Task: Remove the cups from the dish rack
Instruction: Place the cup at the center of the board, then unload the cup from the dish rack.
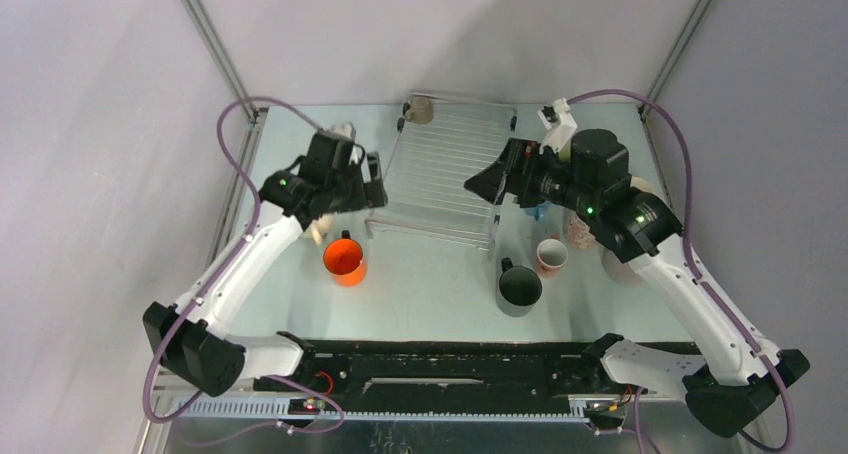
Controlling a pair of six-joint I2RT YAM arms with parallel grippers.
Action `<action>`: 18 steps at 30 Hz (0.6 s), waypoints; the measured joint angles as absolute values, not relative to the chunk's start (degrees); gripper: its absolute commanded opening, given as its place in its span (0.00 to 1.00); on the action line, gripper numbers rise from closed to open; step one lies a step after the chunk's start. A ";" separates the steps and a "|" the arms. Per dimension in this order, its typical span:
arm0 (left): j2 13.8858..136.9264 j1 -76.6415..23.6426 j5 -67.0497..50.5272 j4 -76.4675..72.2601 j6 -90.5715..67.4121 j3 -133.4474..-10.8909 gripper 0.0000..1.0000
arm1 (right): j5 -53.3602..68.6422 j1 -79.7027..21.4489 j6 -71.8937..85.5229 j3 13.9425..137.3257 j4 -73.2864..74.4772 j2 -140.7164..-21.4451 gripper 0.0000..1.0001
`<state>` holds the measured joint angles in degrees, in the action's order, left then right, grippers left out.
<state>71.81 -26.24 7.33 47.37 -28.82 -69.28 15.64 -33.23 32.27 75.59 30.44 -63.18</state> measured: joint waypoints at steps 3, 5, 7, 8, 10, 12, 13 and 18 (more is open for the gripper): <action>75.33 -26.24 7.49 48.07 -27.09 -78.96 0.95 | 14.85 -31.75 31.94 75.59 31.70 -61.91 1.00; 80.07 -26.22 7.90 47.75 -25.39 -86.24 0.96 | 14.17 -30.92 31.77 75.59 32.47 -61.60 1.00; 86.24 -26.04 8.23 46.96 -23.42 -93.60 0.96 | 13.98 -30.28 31.55 75.55 32.88 -61.58 1.00; 88.97 -25.96 8.43 46.59 -22.55 -96.40 0.96 | 13.98 -29.98 31.46 75.48 33.17 -61.58 1.00; 96.33 -25.76 8.78 46.11 -20.16 -103.79 0.96 | 13.93 -29.54 31.20 75.44 33.95 -61.58 1.00; 103.85 -25.41 8.80 45.58 -17.72 -111.26 0.96 | 13.80 -29.32 31.05 75.42 34.81 -61.58 1.00; 106.83 -25.23 8.82 45.45 -16.82 -114.24 0.96 | 13.78 -29.32 30.92 75.42 35.20 -61.58 1.00; 123.15 -23.88 8.14 44.73 -11.99 -131.98 0.96 | 13.08 -29.30 30.09 75.40 36.10 -61.56 1.00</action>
